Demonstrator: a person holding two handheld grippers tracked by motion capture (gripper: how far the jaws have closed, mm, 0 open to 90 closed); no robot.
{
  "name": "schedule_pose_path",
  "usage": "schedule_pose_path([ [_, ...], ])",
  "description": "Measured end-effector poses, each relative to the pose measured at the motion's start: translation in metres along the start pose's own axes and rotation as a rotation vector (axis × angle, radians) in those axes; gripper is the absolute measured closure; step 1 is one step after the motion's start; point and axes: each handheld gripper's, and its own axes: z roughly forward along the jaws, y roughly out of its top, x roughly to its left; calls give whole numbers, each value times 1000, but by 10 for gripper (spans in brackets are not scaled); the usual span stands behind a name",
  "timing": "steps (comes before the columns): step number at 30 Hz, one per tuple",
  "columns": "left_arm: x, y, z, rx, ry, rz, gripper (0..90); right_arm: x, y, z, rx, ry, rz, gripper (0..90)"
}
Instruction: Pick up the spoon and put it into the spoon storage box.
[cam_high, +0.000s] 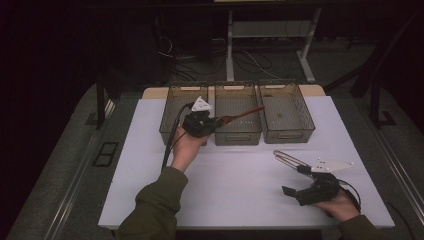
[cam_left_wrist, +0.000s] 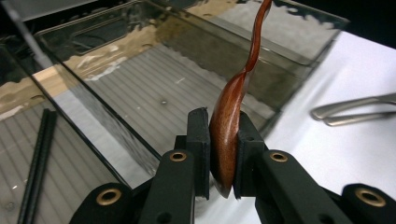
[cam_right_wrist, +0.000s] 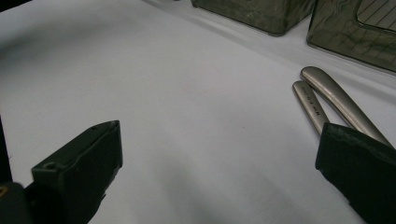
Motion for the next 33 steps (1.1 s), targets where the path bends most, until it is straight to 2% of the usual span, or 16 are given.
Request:
schedule_pose_path([
  [1,0,1,3,-7,5,-11,791,0,0,0,0,0,1,0],
  [5,6,3,12,24,31,-9,790,0,0,0,-1,1,2,0],
  [7,9,3,16,32,45,-23,791,0,0,0,-1,2,1,0],
  [9,12,2,20,26,50,-44,791,-1,0,-1,-1,2,3,0],
  [14,17,-1,27,41,65,-56,790,-1,0,-1,-3,3,4,0],
  [22,16,-3,35,75,68,-45,789,-1,0,-1,-5,3,4,0],
  [28,15,-4,37,81,76,-49,782,-1,0,-2,-7,3,5,0],
  [33,14,-2,36,72,78,-44,730,-1,0,-2,-7,3,7,0],
])
